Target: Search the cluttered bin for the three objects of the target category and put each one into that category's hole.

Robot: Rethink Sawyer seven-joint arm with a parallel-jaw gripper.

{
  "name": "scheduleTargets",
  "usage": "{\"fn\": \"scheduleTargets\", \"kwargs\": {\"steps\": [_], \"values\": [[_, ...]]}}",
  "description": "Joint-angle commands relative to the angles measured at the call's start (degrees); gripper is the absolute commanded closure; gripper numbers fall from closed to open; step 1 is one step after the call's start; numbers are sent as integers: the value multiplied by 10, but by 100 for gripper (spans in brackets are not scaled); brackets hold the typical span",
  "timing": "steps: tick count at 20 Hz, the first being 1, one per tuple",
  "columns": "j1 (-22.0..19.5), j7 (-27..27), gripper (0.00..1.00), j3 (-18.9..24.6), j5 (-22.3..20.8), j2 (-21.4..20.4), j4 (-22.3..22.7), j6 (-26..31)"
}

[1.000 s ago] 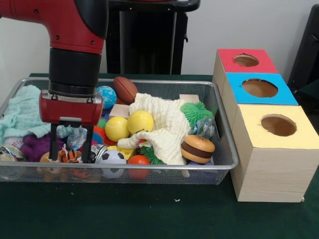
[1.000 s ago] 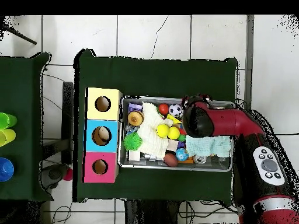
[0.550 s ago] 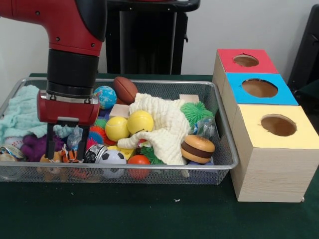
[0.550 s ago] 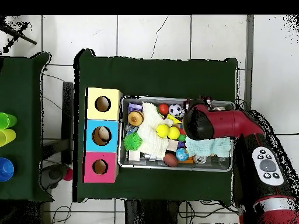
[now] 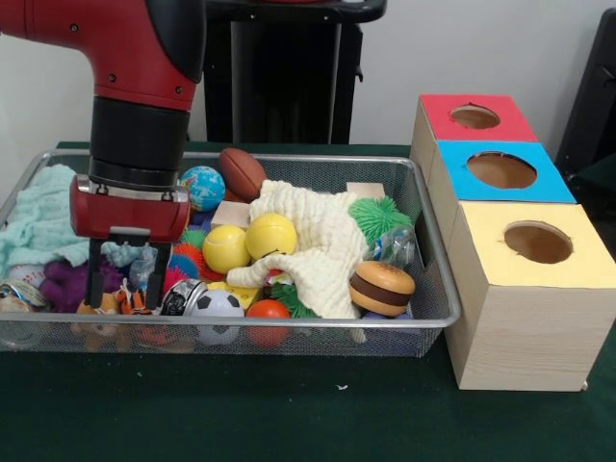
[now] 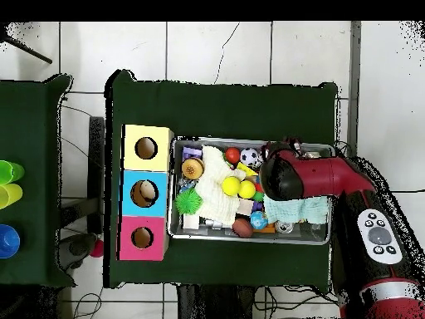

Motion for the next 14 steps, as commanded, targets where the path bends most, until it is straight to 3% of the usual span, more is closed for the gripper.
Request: {"fn": "scheduleTargets", "kwargs": {"steps": [1,14], "values": [[-10,-76,0,13,-27,33,-9,78],[-15,-81,0,16,-13,37,-6,118]]}}
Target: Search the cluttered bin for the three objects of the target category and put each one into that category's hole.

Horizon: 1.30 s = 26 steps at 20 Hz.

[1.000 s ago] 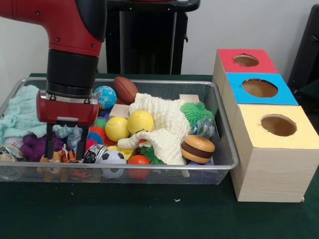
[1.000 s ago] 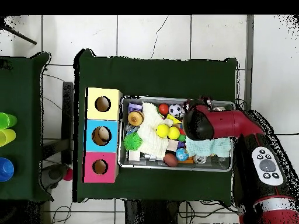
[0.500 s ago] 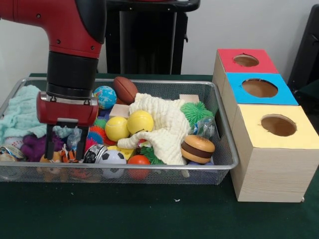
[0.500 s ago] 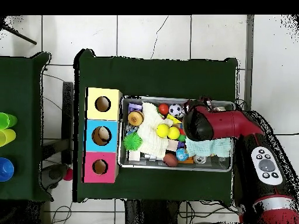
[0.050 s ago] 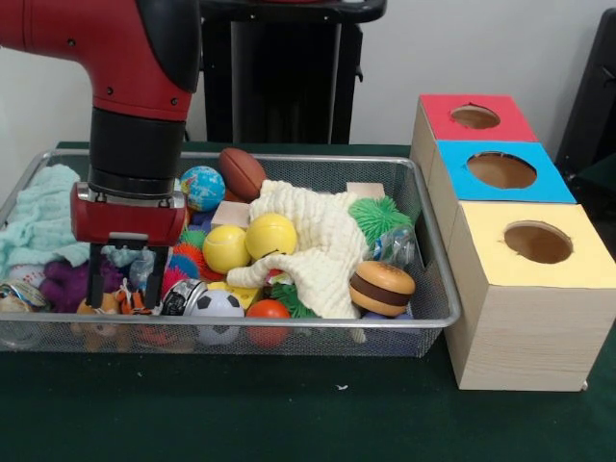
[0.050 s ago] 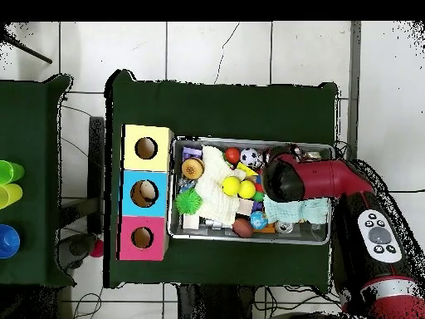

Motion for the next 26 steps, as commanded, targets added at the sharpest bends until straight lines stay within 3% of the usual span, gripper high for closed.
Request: {"fn": "scheduleTargets", "kwargs": {"steps": [1,12,26], "values": [[-7,-84,0,17,-11,22,-6,96],[-1,-90,0,15,-20,10,-9,121],[9,-75,0,6,-53,6,-22,64]]}}
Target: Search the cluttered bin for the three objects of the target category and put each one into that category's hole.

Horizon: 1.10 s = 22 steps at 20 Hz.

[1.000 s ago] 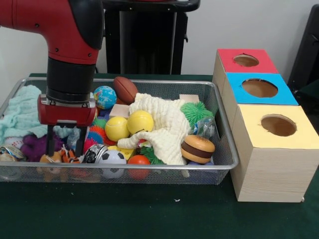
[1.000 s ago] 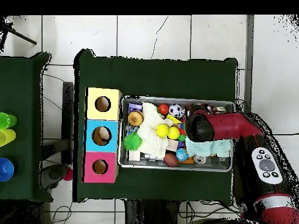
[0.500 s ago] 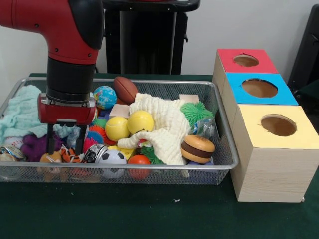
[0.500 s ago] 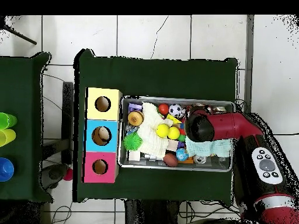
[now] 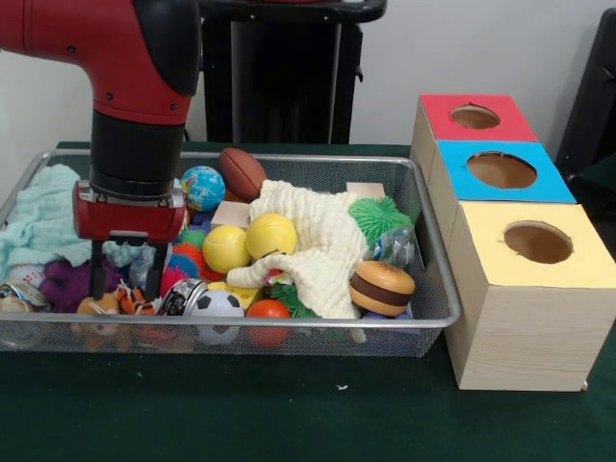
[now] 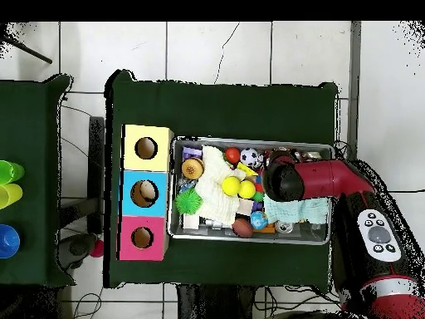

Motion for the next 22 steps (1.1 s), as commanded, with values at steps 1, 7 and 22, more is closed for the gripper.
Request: {"fn": "scheduleTargets", "kwargs": {"steps": [1,7,22], "values": [[8,-73,0,4,-55,5,-20,18],[11,-71,0,1,-67,3,-23,14],[2,-70,0,13,-73,10,-20,19]]}}
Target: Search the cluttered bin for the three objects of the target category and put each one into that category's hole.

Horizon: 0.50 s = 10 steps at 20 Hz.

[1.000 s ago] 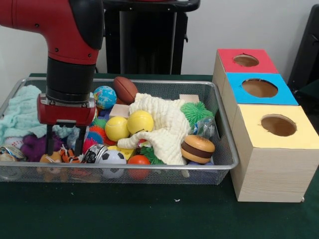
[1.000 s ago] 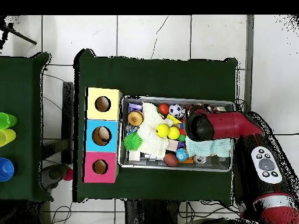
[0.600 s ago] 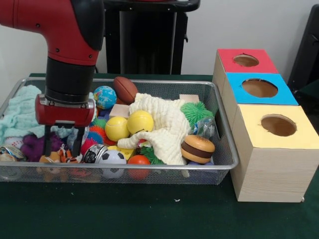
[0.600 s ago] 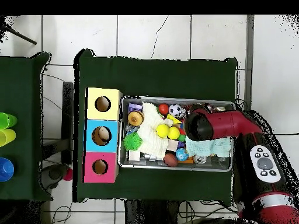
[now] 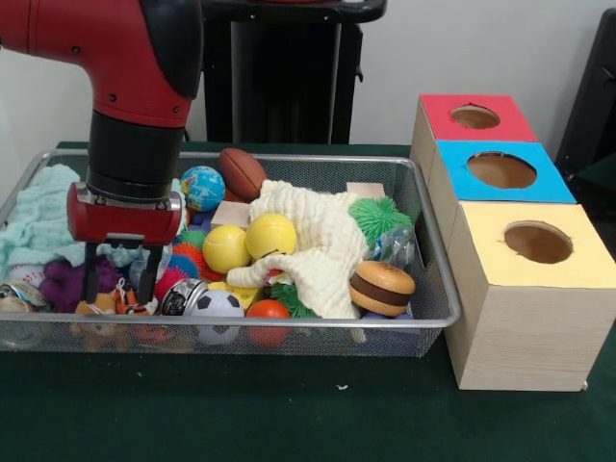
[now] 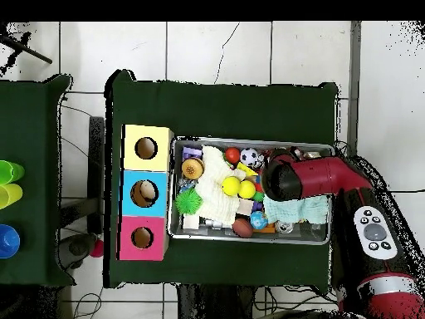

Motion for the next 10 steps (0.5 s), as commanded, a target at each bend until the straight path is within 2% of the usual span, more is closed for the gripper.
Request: {"fn": "scheduleTargets", "kwargs": {"steps": [1,10], "values": [[-6,-69,0,13,-36,12,-11,18],[-16,-81,0,23,-42,40,-25,8]]}}
